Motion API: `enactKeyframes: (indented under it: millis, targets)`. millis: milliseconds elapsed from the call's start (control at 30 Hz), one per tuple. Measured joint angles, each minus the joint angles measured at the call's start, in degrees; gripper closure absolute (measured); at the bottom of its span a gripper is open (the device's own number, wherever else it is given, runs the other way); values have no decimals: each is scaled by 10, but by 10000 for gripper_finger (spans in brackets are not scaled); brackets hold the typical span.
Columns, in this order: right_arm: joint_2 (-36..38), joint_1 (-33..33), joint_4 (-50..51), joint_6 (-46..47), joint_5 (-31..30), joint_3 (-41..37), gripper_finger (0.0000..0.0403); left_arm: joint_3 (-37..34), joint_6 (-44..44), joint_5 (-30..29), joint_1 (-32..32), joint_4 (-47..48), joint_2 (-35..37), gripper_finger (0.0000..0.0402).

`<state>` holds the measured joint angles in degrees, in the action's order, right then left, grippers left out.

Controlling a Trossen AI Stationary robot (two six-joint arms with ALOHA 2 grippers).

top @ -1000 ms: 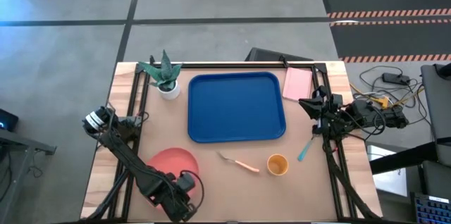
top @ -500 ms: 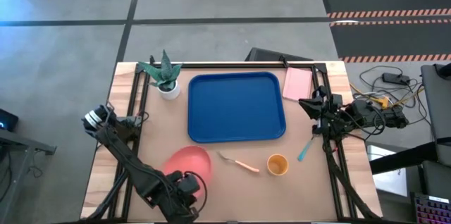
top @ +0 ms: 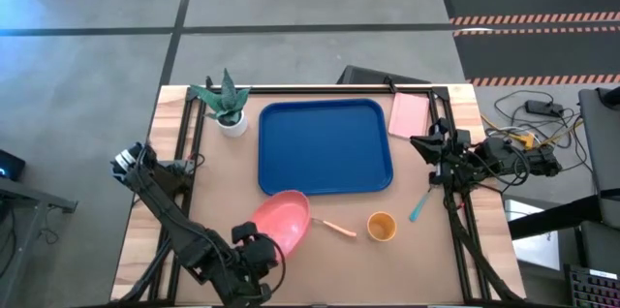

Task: Pick and place plate/cup/fork/spoon on tray
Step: Put the orange plate on the blue tray

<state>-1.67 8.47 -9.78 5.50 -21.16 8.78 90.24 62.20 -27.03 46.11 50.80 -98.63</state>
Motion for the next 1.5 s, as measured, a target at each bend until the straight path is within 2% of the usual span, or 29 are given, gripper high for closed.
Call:
enactKeyframes:
  millis: [267,533,833,1000,1167,1500]
  targets:
    - [0,0,1,-1,0,0,369,19,-93,-21,-16,-4,3,401]
    - [0,0,1,-1,0,0,369,64,-284,-59,-52,-6,5,401]
    - [0,0,1,-1,0,0,369,67,-481,-53,-141,28,5,401]
    - [0,0,1,-2,0,0,369,55,-495,-40,-218,99,5,401]
    - [0,0,1,-10,0,0,369,4,-504,-27,-289,98,5,401]
    - [0,0,1,-16,0,0,369,-113,-544,4,-354,-6,4,401]
